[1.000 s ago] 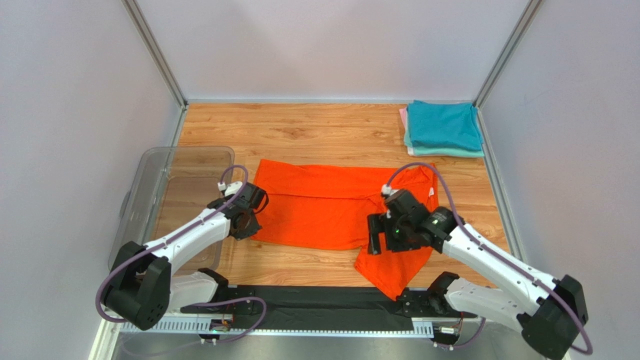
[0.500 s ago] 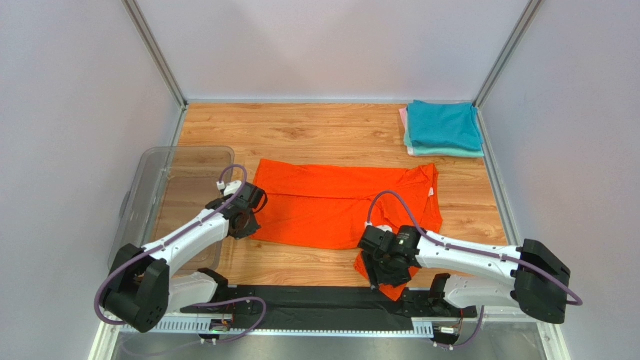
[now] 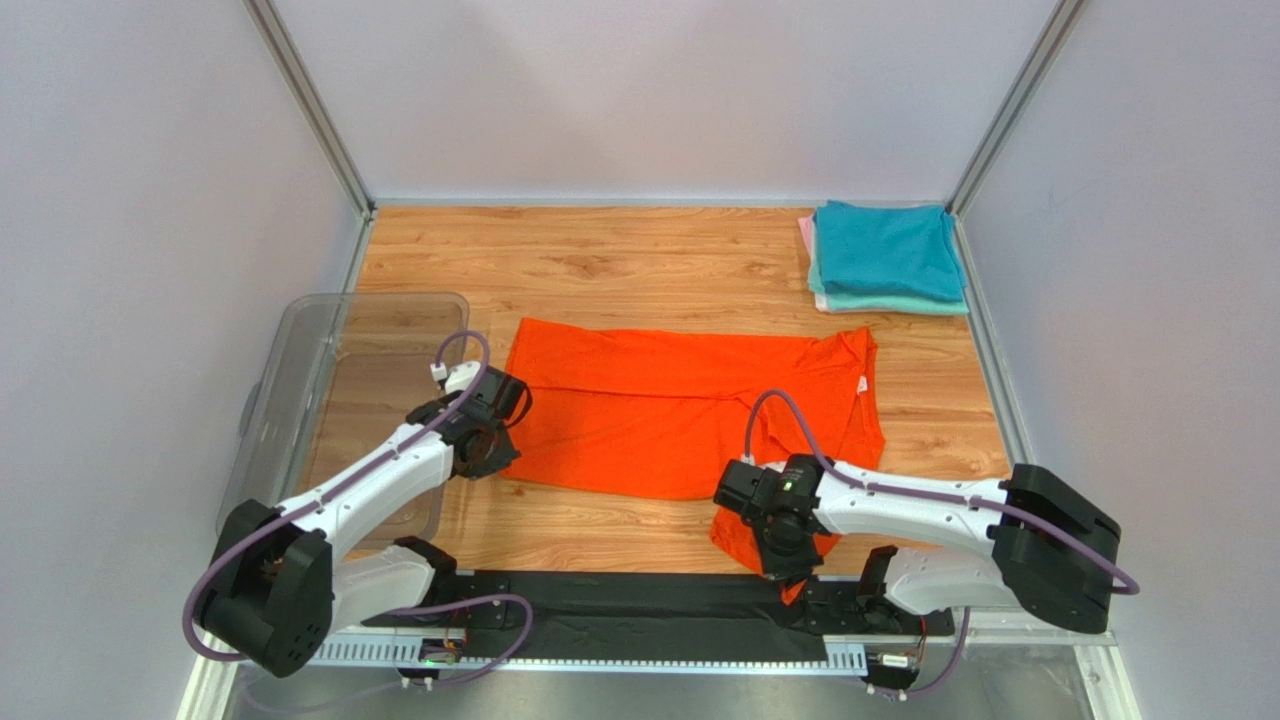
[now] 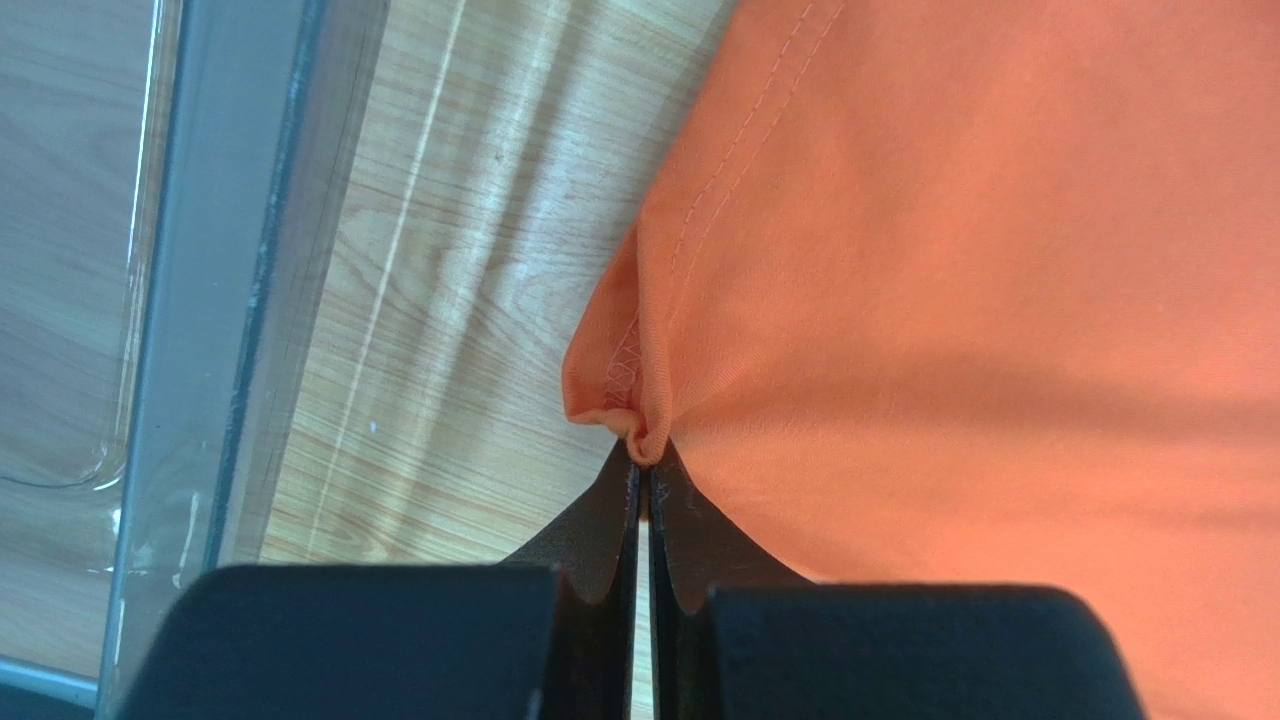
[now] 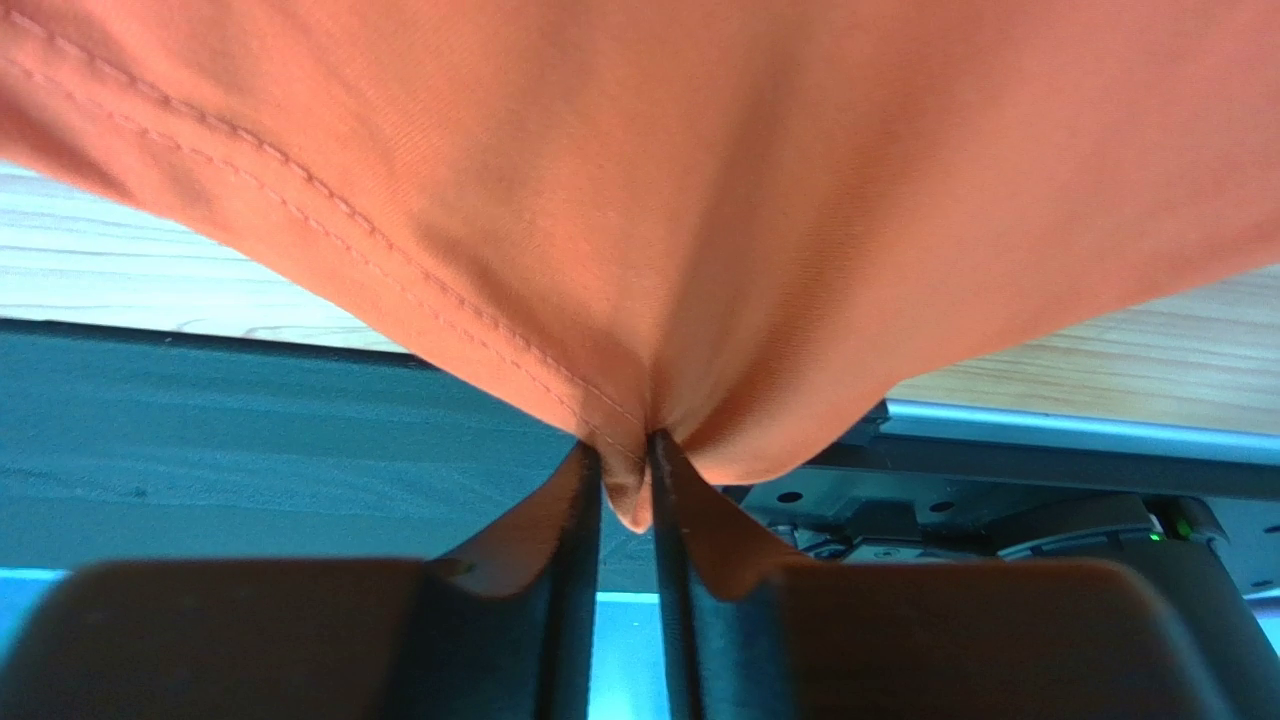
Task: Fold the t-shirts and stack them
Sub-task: Fold the tshirt
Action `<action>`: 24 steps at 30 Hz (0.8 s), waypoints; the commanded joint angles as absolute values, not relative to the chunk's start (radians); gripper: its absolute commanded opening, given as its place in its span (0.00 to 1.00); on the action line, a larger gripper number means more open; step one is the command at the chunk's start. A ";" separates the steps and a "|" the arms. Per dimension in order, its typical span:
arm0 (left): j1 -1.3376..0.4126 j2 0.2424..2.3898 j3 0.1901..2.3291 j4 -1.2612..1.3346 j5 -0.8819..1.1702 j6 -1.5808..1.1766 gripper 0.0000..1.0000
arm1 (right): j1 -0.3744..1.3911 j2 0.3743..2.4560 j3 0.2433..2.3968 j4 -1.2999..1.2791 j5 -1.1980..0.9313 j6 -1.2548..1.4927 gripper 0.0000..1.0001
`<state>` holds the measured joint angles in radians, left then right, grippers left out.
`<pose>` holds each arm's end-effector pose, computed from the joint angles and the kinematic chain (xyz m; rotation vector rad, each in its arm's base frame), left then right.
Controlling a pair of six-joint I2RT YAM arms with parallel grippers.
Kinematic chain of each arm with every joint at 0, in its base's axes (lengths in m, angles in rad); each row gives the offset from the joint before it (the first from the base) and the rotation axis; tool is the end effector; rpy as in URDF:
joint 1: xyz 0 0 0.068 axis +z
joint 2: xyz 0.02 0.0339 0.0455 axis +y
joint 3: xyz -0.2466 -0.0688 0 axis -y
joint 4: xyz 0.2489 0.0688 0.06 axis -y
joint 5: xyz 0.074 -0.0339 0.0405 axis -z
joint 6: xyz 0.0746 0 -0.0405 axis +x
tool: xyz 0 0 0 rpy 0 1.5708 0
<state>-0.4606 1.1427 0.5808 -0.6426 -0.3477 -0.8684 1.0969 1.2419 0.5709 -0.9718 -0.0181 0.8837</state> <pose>0.2011 -0.0714 0.1214 -0.6192 2.5700 0.0635 0.0727 0.1447 0.0909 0.3273 -3.0686 0.0776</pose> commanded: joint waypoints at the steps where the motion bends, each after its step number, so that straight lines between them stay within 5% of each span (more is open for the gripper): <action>1: -0.457 1.108 0.577 -0.630 -0.353 -0.853 0.00 | 1.103 1.246 0.589 -0.943 0.101 0.937 0.08; 3: -0.456 1.094 0.577 -0.629 -0.342 -0.850 0.00 | 1.098 1.224 0.618 -0.986 0.149 0.936 0.00; 24: -0.433 1.109 0.699 -0.638 -0.311 -0.807 0.00 | 0.707 1.166 0.957 -1.066 0.356 0.600 0.00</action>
<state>-0.4461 1.0992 0.6510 -0.6395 -0.3122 -0.8307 0.7464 1.1782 0.9024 -1.0519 0.2993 0.6777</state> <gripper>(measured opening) 0.008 0.011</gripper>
